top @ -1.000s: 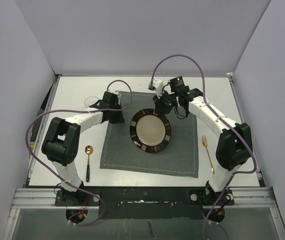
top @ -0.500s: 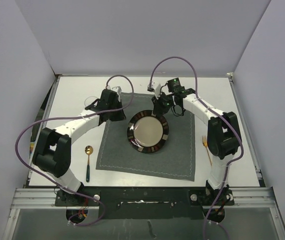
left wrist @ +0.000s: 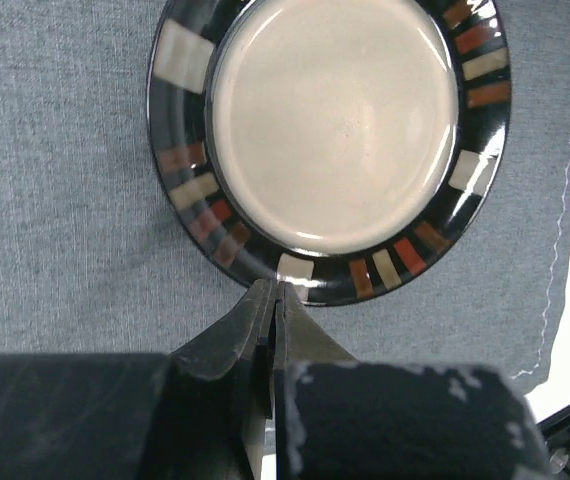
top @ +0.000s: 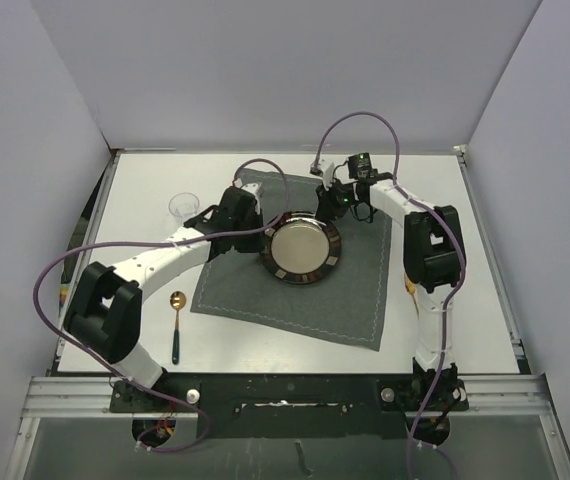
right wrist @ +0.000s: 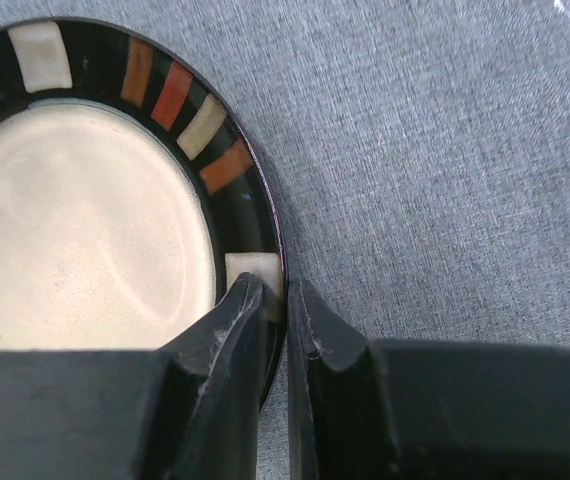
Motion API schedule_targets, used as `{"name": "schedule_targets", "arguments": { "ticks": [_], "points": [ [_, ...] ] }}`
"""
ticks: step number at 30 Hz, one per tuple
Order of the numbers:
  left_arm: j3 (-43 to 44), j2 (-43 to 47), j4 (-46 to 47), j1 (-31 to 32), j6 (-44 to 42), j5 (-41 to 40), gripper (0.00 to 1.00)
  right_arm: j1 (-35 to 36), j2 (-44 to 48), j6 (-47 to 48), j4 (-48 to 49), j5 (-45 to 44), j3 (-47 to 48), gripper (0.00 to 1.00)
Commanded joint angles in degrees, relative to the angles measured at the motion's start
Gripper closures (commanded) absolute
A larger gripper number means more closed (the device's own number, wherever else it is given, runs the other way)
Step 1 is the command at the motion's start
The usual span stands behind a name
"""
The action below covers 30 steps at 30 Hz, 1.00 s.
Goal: Set the dinner table for one person
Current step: Place the plate on the napkin.
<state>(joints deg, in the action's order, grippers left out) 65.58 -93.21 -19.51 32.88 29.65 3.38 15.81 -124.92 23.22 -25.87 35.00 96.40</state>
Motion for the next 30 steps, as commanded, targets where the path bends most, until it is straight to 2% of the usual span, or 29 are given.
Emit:
{"name": "schedule_targets", "arguments": {
  "ticks": [1, 7, 8, 12, 13, 15, 19, 21, 22, 23, 24, 25, 30],
  "points": [
    [0.07, 5.84, 0.17, 0.03, 1.28, -1.59, 1.00, -0.70, -0.06, 3.77, 5.93, -0.28, 1.25, 1.00],
    [-0.75, 6.70, -0.52, 0.08, 1.63, -1.97, 1.00, -0.67, -0.91, 4.46, 6.20, -0.53, 1.41, 1.00],
    [-0.80, 6.81, -0.53, 0.08, 1.69, -1.97, 1.00, -0.65, -1.01, 4.46, 6.18, -1.12, 1.59, 0.93],
    [-0.86, 7.09, -0.65, 0.07, 1.52, -2.01, 1.00, -0.50, -1.78, 4.55, 3.96, -3.68, 3.69, 0.48],
    [-0.77, 7.20, -0.89, 0.07, 1.26, -2.06, 1.00, -0.47, -1.76, 4.59, 3.43, -4.58, 4.28, 0.41],
    [-0.52, 7.61, -1.29, 0.06, 0.85, -2.25, 1.00, -0.31, -1.43, 5.73, 1.65, -6.97, 6.15, 0.37],
    [0.43, 10.01, -3.80, 0.13, -0.61, -3.31, 1.00, 0.01, 0.27, 7.05, -4.99, -13.96, 12.81, 0.35],
    [1.04, 11.73, -6.79, 0.16, -1.56, -5.09, 1.00, -0.34, 1.33, 6.51, -10.04, -18.26, 16.78, 0.37],
    [1.46, 12.50, -9.32, 0.16, -1.65, -6.19, 1.00, -0.86, 1.70, 5.80, -13.00, -19.80, 18.82, 0.42],
    [1.70, 13.36, -11.72, 0.04, -1.26, -7.41, 1.00, -1.68, 1.81, 4.78, -15.94, -20.15, 19.80, 0.58],
    [1.58, 14.15, -13.72, 0.01, -0.33, -8.32, 1.00, -2.68, 1.96, 3.61, -18.38, -18.90, 19.73, 0.83],
    [1.34, 14.91, -15.63, -0.14, 1.02, -8.93, 1.00, -4.18, 2.24, 2.28, -20.25, -17.31, 18.45, 0.99],
    [-2.10, 17.74, -24.19, -0.61, 7.84, -12.21, 1.00, -5.75, 7.23, 1.25, -21.47, -16.71, 6.50, 1.00]
  ]
}}
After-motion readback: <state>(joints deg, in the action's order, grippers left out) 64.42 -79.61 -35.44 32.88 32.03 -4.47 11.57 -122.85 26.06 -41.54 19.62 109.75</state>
